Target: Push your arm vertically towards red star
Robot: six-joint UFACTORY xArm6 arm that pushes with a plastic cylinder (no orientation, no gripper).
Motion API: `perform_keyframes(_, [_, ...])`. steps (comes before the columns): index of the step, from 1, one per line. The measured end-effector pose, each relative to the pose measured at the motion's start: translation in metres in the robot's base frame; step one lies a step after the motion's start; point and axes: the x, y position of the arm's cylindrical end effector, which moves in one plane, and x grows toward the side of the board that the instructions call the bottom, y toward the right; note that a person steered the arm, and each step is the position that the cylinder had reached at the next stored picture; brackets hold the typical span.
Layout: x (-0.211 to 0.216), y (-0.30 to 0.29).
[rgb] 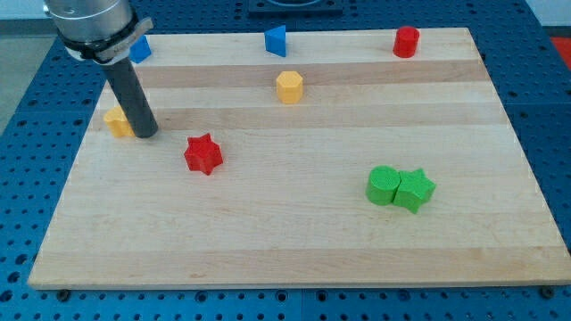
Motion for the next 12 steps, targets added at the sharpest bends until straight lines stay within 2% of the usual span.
perform_keyframes(1, [-0.002, -0.01])
perform_keyframes(2, [-0.002, 0.013])
perform_keyframes(3, [-0.002, 0.069])
perform_keyframes(4, [-0.01, 0.09])
perform_keyframes(7, [-0.064, 0.069])
perform_keyframes(9, [-0.072, 0.05])
perform_keyframes(10, [-0.061, 0.064])
perform_keyframes(11, [-0.013, 0.061])
perform_keyframes(12, [0.027, 0.035])
